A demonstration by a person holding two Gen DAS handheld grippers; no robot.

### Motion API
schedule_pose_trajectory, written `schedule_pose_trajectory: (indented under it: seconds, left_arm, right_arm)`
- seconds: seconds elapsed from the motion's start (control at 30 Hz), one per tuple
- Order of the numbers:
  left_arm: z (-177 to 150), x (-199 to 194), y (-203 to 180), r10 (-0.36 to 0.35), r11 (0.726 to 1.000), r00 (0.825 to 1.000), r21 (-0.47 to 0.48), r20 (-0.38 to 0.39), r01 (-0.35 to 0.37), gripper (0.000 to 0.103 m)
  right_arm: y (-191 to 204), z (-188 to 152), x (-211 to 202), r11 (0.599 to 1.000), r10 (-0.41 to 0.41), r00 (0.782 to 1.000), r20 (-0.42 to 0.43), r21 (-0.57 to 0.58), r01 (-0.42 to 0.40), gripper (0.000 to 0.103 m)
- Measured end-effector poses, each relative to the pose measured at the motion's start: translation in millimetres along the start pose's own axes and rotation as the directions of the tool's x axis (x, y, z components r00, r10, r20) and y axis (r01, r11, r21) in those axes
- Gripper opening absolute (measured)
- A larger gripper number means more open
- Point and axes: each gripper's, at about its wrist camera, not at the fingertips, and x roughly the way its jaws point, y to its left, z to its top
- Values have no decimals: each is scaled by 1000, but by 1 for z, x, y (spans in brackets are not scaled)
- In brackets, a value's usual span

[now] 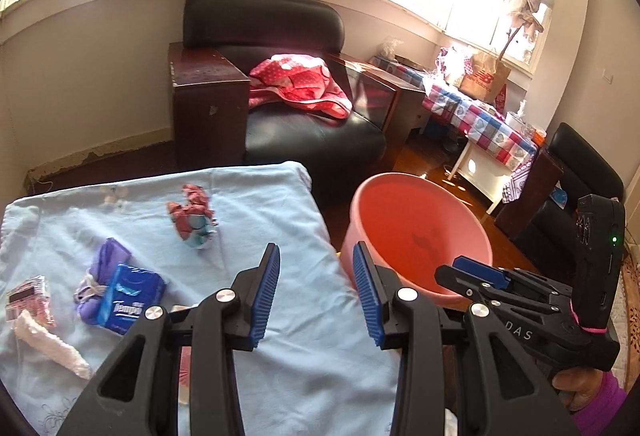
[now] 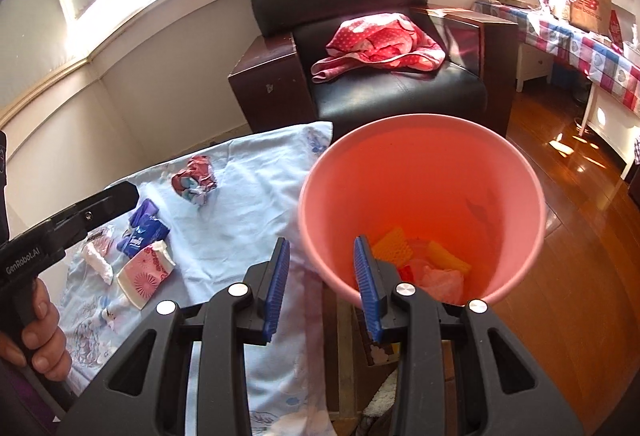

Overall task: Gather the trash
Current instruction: 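Move both open tools back over the trash on the bed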

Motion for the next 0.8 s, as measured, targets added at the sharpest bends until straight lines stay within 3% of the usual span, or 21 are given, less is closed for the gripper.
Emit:
schedule_pose_trajectory:
  seconds: [0.23,0.47,0.63,0.8]
  left_arm:
    - [-16,-46,69,140,988,989,-71,45,-137,37]
    - [-37,-76,138,264,950,964,-181,32,-254,37]
    - [-51,-76,168,299,929,954,-229,-4,-292,37]
    - [-45,-54,175,279,935,960,-220,-31,-279,37]
  right_arm:
    - [44,2,15,995,57,997,-47,-81,-60,34]
    - [75,-5,33,986,89,990,-108,-133,-103,34]
    - [90,-4,47,980,97,986,-134,-160,-118,34]
    - [106,1,63,975,103,982,-161,-180,-132,34]
